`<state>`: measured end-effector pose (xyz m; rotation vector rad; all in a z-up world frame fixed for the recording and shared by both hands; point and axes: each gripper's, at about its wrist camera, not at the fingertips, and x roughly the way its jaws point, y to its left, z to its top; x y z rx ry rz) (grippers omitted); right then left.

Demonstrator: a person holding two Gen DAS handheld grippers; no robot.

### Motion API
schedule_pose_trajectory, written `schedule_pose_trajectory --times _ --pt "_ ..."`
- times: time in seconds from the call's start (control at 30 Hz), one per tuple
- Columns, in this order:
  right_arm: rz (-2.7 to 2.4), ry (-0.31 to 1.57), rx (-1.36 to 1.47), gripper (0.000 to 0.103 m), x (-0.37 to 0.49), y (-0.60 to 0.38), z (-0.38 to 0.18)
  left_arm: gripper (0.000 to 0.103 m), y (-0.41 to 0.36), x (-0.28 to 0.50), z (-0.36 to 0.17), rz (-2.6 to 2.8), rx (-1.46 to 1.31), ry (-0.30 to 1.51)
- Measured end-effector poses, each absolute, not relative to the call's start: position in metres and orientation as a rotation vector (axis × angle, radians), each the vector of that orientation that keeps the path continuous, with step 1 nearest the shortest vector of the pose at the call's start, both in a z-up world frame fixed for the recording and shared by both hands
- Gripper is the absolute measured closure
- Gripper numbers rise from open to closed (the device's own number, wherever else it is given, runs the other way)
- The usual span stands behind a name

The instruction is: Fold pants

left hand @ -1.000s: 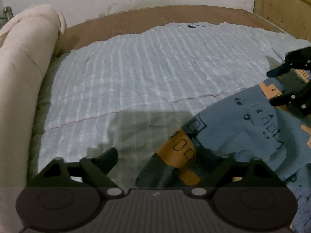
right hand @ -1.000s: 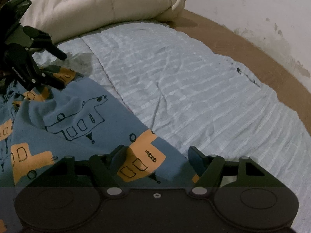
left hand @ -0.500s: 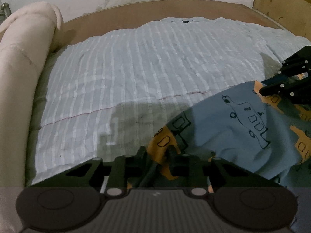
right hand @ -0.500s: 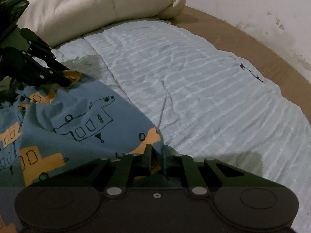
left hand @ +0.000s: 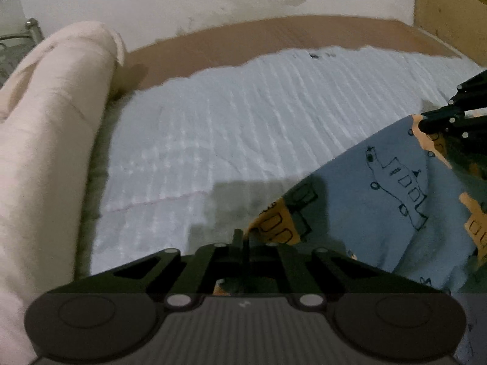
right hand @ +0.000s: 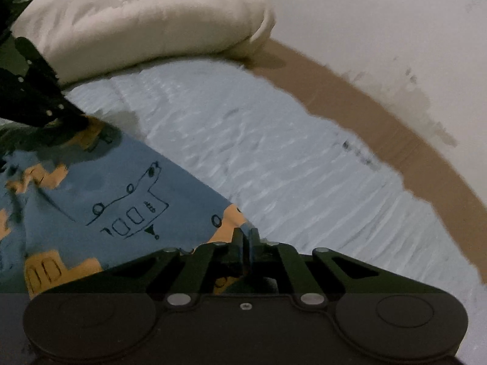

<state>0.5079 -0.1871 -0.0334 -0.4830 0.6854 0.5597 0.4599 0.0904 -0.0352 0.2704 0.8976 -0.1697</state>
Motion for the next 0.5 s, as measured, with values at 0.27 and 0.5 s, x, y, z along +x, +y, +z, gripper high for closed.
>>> schedule_pose_trajectory --times 0.27,0.5 --pt "0.486 0.617 -0.523 0.101 0.530 -0.164 -0.037 0.101 0.098 0.474 -0.039 -0.110 0.244 0.879" --pt "0.491 0.657 -0.519 0.101 0.536 -0.162 -0.050 0.101 0.103 0.476 -0.051 -0.111 0.223 0.903"
